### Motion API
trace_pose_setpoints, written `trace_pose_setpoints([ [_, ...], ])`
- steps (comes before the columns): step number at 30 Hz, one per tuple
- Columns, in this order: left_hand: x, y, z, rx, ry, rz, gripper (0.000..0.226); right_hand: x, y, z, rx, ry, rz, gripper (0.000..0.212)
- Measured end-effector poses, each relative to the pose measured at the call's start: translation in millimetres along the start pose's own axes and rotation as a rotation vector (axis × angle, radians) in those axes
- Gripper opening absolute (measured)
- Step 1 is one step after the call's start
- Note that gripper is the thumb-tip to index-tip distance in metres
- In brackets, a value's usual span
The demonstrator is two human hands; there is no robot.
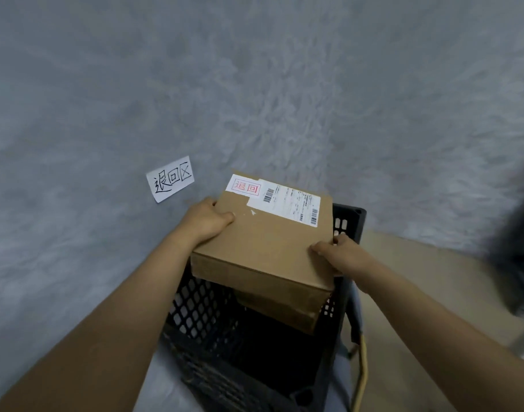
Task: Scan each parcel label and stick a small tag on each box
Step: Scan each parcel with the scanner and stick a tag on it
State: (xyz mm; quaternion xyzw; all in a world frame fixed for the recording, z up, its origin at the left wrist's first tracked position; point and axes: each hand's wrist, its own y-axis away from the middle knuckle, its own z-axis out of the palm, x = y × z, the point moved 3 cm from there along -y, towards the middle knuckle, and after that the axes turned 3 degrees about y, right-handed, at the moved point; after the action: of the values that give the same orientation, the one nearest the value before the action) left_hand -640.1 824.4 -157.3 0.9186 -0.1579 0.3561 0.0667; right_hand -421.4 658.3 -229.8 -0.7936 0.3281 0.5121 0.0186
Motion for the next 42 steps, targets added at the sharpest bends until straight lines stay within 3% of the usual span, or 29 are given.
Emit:
trace_pose_setpoints([
  [6, -22, -53, 65, -0.186, 0.041, 0.003, 0.051, 19, -69, 23, -0.03, -0.06, 0.176, 0.051],
  [10, -43, -80, 108, -0.37, -0.005, -0.007, 0.07, 39, -98, 39, 0.034, -0.103, 0.303, 0.054],
  [14, -63, -102, 146, -0.493, 0.027, 0.013, 0.071, 60, -115, 54, 0.1, -0.122, 0.43, 0.07],
  [25, -87, -134, 187, -0.595, -0.055, 0.02, 0.078, 71, -120, 70, 0.121, 0.076, 0.475, 0.075],
  [35, 29, -109, 173, -0.48, -0.32, 0.553, 0.064, 5, -60, 23, 0.333, 0.522, -0.066, 0.065],
  [42, 150, -12, 179, -0.347, -0.307, 0.95, 0.051, 28, 46, -81, 0.596, 0.669, -0.1, 0.052],
])
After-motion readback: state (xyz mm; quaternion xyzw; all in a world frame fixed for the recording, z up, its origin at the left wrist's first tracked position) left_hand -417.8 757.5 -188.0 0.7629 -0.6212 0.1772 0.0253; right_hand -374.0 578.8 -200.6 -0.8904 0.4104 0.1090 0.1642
